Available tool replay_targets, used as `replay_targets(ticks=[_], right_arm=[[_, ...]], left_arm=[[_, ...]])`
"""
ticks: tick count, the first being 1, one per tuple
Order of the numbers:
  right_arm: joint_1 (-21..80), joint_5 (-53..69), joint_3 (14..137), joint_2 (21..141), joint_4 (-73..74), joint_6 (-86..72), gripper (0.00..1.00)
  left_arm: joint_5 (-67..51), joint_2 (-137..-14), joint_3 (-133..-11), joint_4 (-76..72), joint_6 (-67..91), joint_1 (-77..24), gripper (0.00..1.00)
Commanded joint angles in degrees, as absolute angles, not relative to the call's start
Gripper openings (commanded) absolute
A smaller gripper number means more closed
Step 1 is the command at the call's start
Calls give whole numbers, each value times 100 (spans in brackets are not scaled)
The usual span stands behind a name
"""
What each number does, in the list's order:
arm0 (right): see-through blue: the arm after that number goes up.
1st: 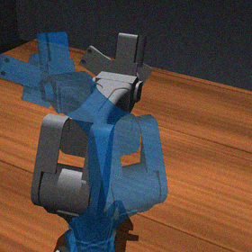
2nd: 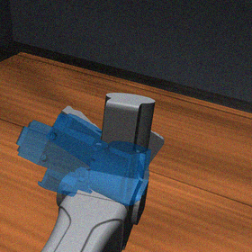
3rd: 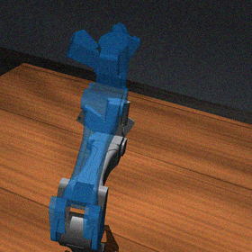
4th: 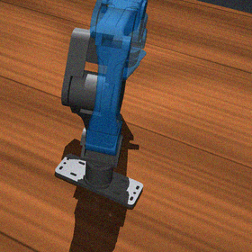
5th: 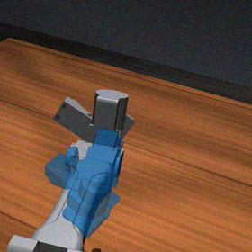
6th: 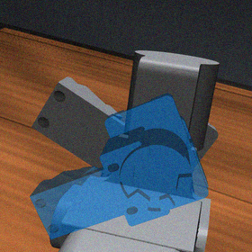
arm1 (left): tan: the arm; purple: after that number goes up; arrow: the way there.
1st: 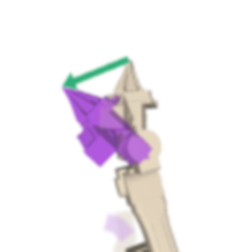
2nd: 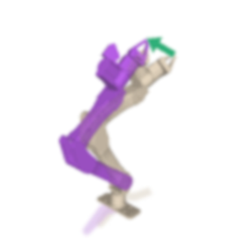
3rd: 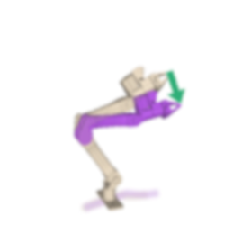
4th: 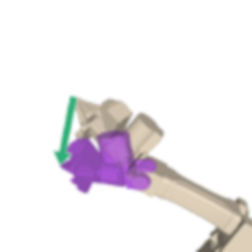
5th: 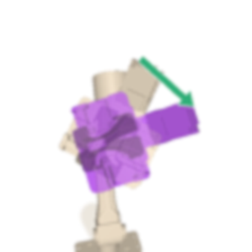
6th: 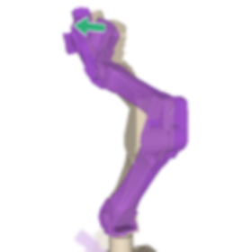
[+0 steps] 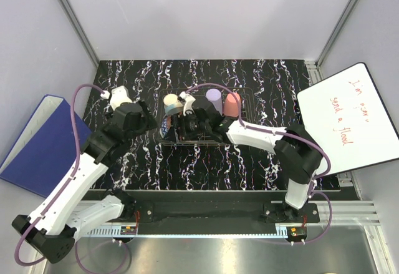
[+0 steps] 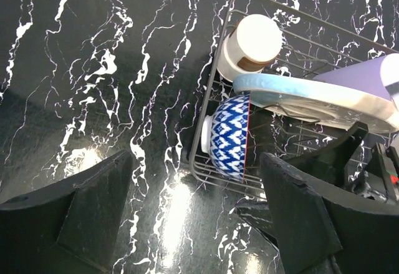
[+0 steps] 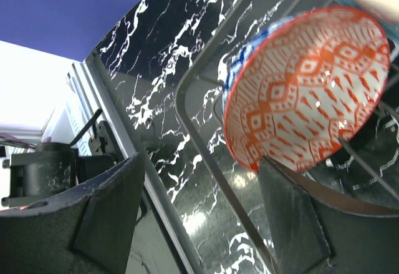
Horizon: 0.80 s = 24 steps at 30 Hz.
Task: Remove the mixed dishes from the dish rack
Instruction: Pick up the bowl from the dish rack.
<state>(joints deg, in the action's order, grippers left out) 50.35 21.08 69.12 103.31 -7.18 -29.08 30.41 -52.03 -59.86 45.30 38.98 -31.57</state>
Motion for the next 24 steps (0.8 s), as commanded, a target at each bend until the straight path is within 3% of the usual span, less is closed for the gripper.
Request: replay_targets(ticks=[1, 12, 21, 24], right_arm=[[5159, 2022, 7330, 10538, -984, -2777, 79], [5291, 511, 7119, 10828, -1414, -2330, 73], [5300, 316, 7022, 11135, -1880, -2180, 67], [5300, 395, 7014, 11197, -2012, -2145, 61]], left_arm=[[3173, -5019, -5907, 4491, 3938, -3111, 87], [3138, -4860, -5757, 4509, 3981, -3085, 87], [3164, -4869, -5713, 4491, 3973, -3085, 87], [3173, -4860, -5695, 4491, 3955, -3085, 87]])
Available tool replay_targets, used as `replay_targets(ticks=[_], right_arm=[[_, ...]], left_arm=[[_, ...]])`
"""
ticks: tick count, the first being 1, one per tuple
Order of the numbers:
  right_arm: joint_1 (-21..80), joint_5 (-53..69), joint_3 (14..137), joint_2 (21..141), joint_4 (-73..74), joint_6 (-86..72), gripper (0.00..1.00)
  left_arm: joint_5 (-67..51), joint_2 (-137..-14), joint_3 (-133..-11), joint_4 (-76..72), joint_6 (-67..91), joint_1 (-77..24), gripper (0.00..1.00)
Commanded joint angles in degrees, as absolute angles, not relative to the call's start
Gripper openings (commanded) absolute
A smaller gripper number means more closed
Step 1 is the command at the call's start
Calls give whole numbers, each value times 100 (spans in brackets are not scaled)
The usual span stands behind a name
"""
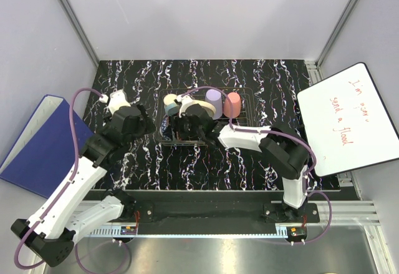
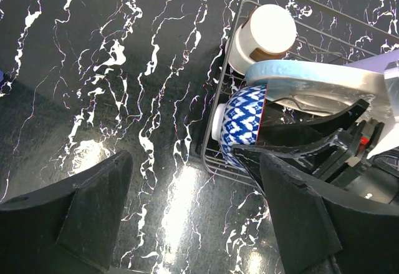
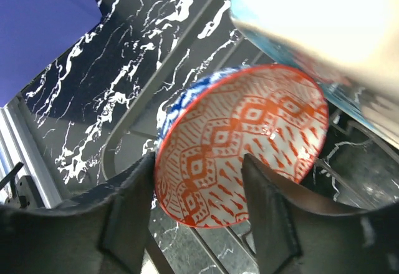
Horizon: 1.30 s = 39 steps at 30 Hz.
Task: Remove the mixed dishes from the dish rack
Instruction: Pick up the bowl from the dish rack.
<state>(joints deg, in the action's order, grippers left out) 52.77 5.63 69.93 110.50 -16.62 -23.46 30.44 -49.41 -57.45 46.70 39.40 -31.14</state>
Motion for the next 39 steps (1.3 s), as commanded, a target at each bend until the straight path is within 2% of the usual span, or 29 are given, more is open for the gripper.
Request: replay_targets(ticks=[1, 3, 8, 10, 12, 19, 31, 34, 39], right_arm=[[5309, 439, 7014, 11223, -2039, -2153, 58], [5317, 501, 7005, 11259, -2091, -2153, 53], [5317, 554, 6908, 11303, -2223, -2276, 24], [5326, 528, 6847, 11268, -2250, -2311, 17], [5335, 510, 6794, 11259, -2259, -2329, 0], [5414, 475, 6574, 10663, -2206, -2154, 0], [5475, 773, 6513, 9116, -1143, -1934, 0], [5476, 765, 6609, 8720, -696, -1803, 0], [5476, 800, 7329, 8350, 876, -1267, 0]], left_arm=[[3182, -4852, -5695, 4474, 3955, -3085, 87], [3190, -4860, -5678, 4482, 3946, -3085, 87], [3182, -4852, -5669, 4474, 3938, -3085, 87], [3182, -4843, -5669, 4474, 3938, -3085, 87], [3155, -4852, -5660, 4474, 3938, -3094, 87], [3111, -4852, -5669, 4430, 3938, -3085, 87], [2936, -4860, -5686, 4316, 3876, -3085, 87], [2909, -4852, -5748, 4298, 3823, -3094, 87], [2857, -4931, -5923, 4263, 3595, -3085, 87]])
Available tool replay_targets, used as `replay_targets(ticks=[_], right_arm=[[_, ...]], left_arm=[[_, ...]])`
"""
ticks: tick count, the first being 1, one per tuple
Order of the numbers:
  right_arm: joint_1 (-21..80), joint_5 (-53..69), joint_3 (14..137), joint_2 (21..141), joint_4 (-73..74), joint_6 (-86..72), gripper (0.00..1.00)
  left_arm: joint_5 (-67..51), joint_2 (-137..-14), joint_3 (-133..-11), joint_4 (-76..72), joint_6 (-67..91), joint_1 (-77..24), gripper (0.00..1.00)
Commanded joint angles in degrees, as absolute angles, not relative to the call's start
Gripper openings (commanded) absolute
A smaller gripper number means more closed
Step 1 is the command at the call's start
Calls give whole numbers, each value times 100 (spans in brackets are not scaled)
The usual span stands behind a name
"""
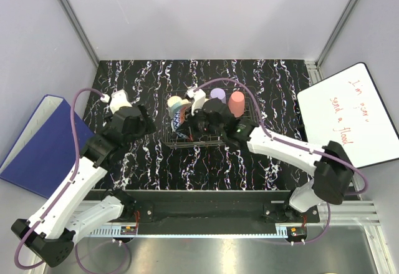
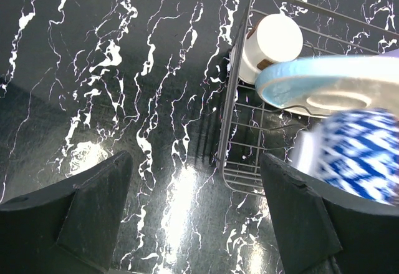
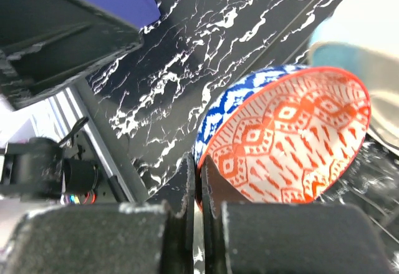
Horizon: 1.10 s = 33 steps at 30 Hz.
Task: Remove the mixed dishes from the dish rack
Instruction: Pick up the bowl from the dish rack.
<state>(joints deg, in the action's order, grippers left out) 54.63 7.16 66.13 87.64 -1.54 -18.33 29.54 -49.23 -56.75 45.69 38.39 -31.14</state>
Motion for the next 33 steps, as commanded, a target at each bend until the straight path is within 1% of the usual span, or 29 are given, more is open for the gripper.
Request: replay_targets(ticks=[1, 3, 4, 6, 7, 10, 13, 18, 23, 25, 28, 33], right_arm=[[5484, 800, 7452, 8350, 1418, -1039, 0], [5554, 687, 7891, 8411, 2079, -792, 0], [5616, 512, 8058, 8437, 2753, -486, 0], [5914, -6, 8445, 8438, 3346, -186, 0], [5993, -261, 8638, 8429, 3871, -28, 0], [6336, -1000, 8763, 8324, 4550, 490, 0], [6731, -1510, 8693, 8087, 4851, 824, 0], [7470, -2530, 8131, 7594, 4869, 1712, 0], [8068, -3180, 7656, 7445, 5168, 2372, 0], [8173, -3217, 7533, 7409, 5194, 2601, 0], [8253, -3024, 7550, 7339, 5282, 2689, 0], [8306, -2585, 7655, 7207, 5432, 2733, 0]], left_arm=[[2796, -4983, -6002, 4263, 3551, -3085, 87], [2725, -5018, -6143, 4245, 3428, -3085, 87], [2655, -5088, -6213, 4254, 3315, -3085, 87], [2584, -5185, -6432, 4263, 3191, -3085, 87], [2480, -5238, -6512, 4263, 3069, -3085, 87], [2155, -5501, -6802, 4280, 2892, -3085, 86], [1838, -5686, -6978, 4271, 2821, -3085, 86], [1302, -5809, -7224, 4280, 2488, -3085, 86], [213, -5889, -7435, 4359, 2013, -3111, 86], [-339, -5976, -7488, 4368, 1856, -3164, 85], [-693, -6160, -7655, 4482, 1619, -3418, 84], [-659, -6424, -8155, 4860, 1205, -4069, 84]])
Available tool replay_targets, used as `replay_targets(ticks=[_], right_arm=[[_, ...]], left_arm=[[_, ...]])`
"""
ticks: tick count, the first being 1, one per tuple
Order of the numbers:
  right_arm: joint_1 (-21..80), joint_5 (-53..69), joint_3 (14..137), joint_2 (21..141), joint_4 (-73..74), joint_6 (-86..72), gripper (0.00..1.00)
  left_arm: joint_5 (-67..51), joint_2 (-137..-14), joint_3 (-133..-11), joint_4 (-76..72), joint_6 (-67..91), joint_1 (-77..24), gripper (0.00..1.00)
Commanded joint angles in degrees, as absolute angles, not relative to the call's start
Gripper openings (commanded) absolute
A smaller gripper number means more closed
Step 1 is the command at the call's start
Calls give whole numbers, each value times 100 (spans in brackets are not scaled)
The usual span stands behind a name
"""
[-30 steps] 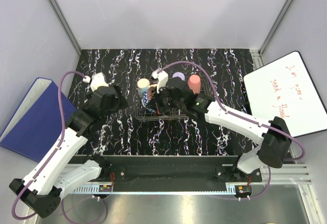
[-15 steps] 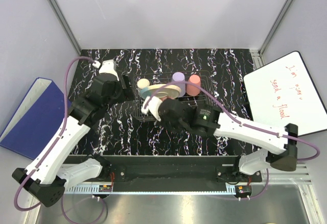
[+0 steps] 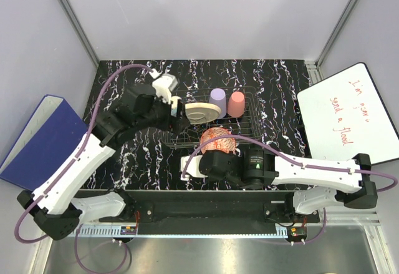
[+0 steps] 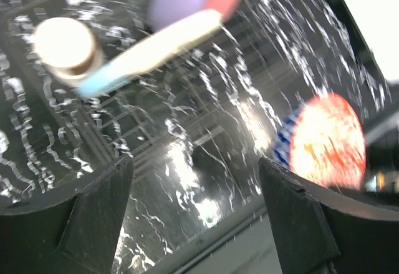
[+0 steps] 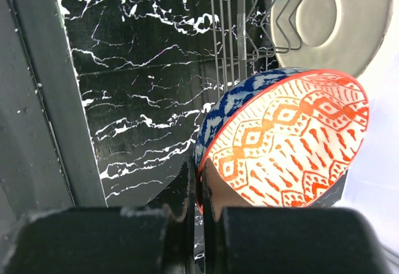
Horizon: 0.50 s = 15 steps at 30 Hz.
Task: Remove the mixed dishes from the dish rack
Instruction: Pick up the bowl from the dish rack.
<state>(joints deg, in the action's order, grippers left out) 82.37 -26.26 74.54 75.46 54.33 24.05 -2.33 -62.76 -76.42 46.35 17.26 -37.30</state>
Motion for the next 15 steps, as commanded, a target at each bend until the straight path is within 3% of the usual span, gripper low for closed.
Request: replay_targets(ticks=[1, 15], right_arm=[[8306, -2523, 7716, 7198, 5423, 2725, 0], [8314, -1828, 8429, 7383, 5564, 2654, 0]], left_arm=[[-729, -6468, -8191, 4904, 1126, -4113, 84], [-1064, -7005, -8323, 4992, 1011, -4667, 82]])
